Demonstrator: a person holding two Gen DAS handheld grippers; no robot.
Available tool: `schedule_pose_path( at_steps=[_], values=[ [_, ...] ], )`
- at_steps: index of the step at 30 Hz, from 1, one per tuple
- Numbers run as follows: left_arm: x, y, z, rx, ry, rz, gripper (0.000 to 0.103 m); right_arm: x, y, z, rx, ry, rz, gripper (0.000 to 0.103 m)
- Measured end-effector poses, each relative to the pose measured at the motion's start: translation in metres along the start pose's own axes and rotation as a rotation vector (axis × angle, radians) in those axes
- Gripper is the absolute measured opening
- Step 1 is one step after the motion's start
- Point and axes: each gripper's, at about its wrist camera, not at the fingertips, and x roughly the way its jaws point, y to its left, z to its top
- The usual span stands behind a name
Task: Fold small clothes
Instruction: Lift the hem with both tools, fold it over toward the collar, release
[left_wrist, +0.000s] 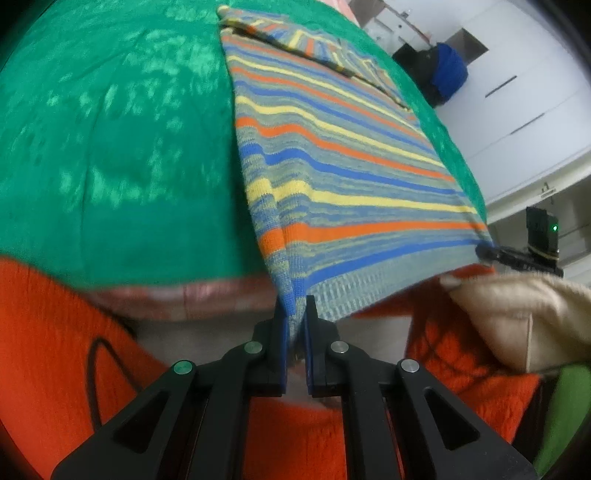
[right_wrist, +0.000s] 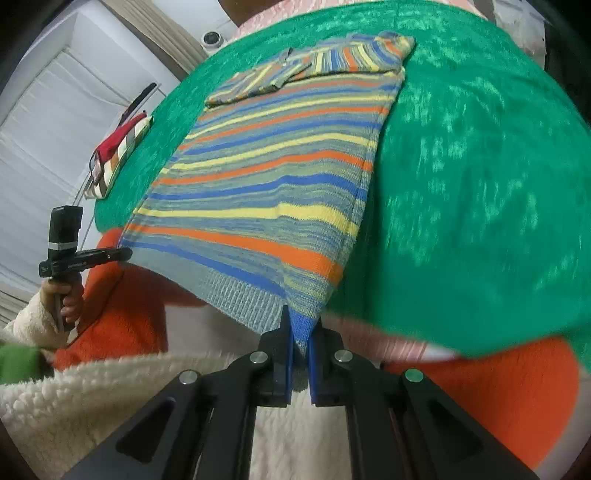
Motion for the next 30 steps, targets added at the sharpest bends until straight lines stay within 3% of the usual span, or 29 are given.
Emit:
schedule_pose_path(
  at_steps=[3,5,10,14,20,25,30],
  values=[
    [-0.006,0.004,-0.007,-0.011,0.032,-0.014,0.004,-0.005,0.001,-0.019,0.017,0.039,0.009,0.006],
    [-0.016,0.001,-0.001,-0.027,0.01,-0.045,0.004,-0.009,-0.001,-0.021,0.045,0.035,0.025,0.006],
    [-0.051,-0.001,0.058,-0.025,-0.143,-0.107,0.005,-0.035,-0.012,0.013,0.094,-0.124,0.115,0.006],
    [-0.057,0.005,0.15,-0.023,-0.26,-0.131,0.005,-0.045,-0.026,0.079,0.094,-0.268,0.122,0.006],
    [-0.006,0.03,0.292,-0.079,-0.294,-0.061,0.005,-0.015,-0.048,0.206,0.116,-0.393,0.095,0.006],
    [0.038,0.052,0.362,-0.147,-0.291,-0.007,0.005,0.033,-0.082,0.295,0.154,-0.378,0.042,0.006],
    [0.076,0.064,0.399,-0.174,-0.251,0.03,0.01,0.073,-0.118,0.338,0.253,-0.35,0.034,0.006]
  ],
)
